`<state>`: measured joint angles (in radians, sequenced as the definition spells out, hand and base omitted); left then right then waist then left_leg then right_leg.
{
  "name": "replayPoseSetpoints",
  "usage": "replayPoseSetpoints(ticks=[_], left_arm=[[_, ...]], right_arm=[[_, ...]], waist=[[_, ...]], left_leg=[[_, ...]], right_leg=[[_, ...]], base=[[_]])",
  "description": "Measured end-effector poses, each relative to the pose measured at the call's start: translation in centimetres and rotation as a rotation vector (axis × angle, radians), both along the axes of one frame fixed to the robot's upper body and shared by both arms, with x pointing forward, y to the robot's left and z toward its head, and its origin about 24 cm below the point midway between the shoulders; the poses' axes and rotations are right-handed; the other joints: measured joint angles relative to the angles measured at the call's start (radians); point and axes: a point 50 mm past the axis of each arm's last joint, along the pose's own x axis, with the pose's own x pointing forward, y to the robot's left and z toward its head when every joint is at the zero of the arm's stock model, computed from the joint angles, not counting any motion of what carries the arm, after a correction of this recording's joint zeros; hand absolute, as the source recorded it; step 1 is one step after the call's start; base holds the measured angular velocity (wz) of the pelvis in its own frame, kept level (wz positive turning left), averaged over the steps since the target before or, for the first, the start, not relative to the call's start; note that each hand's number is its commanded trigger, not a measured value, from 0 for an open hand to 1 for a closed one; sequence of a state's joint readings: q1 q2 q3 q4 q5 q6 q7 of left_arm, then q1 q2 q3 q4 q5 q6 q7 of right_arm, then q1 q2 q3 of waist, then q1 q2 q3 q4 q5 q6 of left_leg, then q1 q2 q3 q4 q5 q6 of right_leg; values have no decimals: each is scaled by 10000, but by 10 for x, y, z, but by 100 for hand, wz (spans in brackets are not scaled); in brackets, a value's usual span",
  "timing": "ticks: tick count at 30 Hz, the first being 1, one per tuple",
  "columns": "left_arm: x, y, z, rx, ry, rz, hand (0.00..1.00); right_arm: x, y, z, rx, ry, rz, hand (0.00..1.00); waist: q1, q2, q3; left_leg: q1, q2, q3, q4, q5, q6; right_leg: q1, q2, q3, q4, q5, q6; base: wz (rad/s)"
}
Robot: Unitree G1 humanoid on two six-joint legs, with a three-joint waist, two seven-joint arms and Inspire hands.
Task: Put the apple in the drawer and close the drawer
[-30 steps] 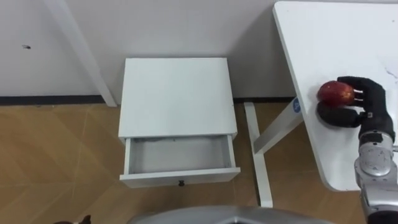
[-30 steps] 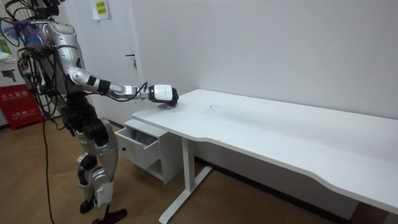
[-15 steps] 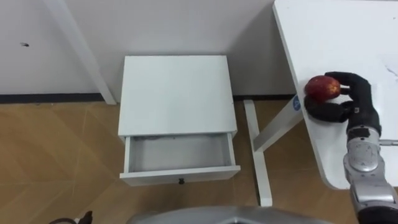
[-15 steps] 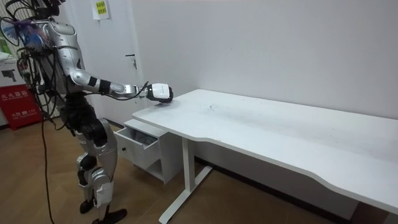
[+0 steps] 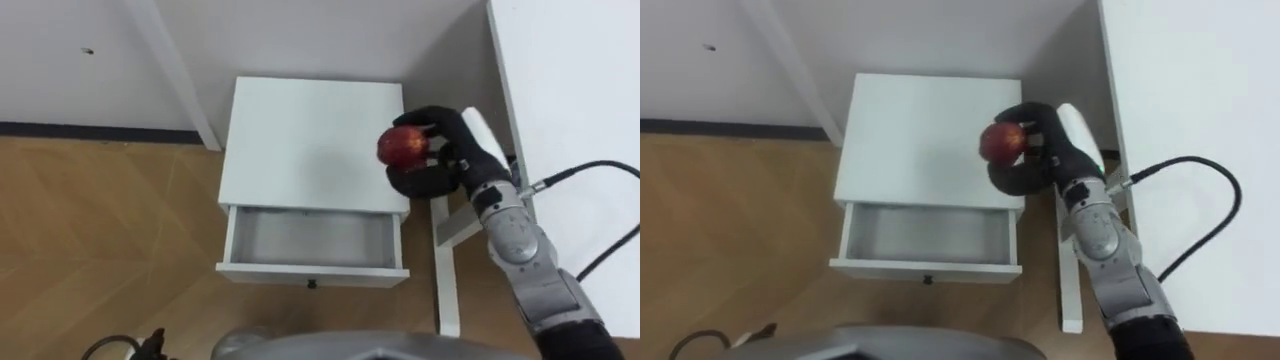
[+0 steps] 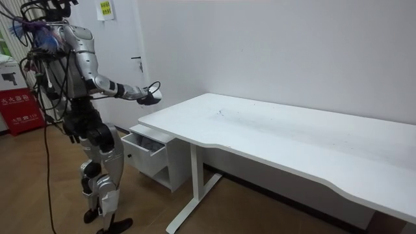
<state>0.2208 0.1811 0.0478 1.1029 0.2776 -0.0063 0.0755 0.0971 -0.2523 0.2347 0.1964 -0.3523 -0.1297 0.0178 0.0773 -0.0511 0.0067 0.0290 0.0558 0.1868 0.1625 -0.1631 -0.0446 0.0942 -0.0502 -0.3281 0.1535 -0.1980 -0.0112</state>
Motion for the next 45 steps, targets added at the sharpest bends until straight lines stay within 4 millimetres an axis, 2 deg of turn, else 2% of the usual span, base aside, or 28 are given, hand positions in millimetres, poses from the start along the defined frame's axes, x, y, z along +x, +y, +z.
replayPoseSetpoints(ticks=[6, 14, 19, 20, 21, 22, 33, 45], left_arm=[[-2, -3, -1, -59, 169, -125, 0], [-1, -5, -2, -86, 229, -246, 0], [0, -5, -2, -50, 229, -263, 0], [0, -5, -2, -26, 222, -266, 0], [1, -5, -2, -15, 210, -266, 0], [2, -5, -2, -7, 172, -287, 0], [10, -6, -2, 28, -8, -325, 0], [10, -5, -1, 113, -49, -311, 0]], right_arm=[[-6, 15, -7, 57, 684, 1039, 100], [-10, 15, -11, 4, 1164, 1247, 100], [-16, 15, -17, -98, 1651, 1328, 100], [-17, 15, -18, -92, 1733, 1368, 84], [-18, 15, -19, -90, 1767, 1377, 39], [-20, 14, -20, -101, 1823, 1369, 0], [-28, 8, -34, -631, 2624, 1457, 0], [-29, 9, -35, -612, 2745, 1584, 0]], waist=[[132, -23, -9], [136, -62, -44], [124, -52, -38], [126, -45, -37], [125, -41, -37], [104, -32, -31], [67, 4, -11], [68, 7, -9]], left_leg=[[-19, -3, -72, 1, 0, 0], [-199, 0, -74, 92, 2, 4], [-208, -3, -71, 91, 2, 4], [-208, -3, -70, 90, 2, 4], [-207, -3, -70, 88, 2, 4], [-209, -3, -74, 84, 2, 4], [-211, -9, -119, 82, 2, 4], [-224, -11, -135, 82, 2, 5]], right_leg=[[21, -4, -74, -7, 0, 1], [-69, -6, -72, 15, 2, -1], [-88, -9, -76, 12, 2, -1], [-92, -7, -75, 7, 2, -1], [-94, -6, -75, 3, 2, -1], [-94, -4, -75, 0, 2, -1], [-68, -13, -185, -5, 3, 0], [-65, -13, -181, -4, 3, 0]], base=[[2], [0], [0], [0], [0], [0], [1], [0]])
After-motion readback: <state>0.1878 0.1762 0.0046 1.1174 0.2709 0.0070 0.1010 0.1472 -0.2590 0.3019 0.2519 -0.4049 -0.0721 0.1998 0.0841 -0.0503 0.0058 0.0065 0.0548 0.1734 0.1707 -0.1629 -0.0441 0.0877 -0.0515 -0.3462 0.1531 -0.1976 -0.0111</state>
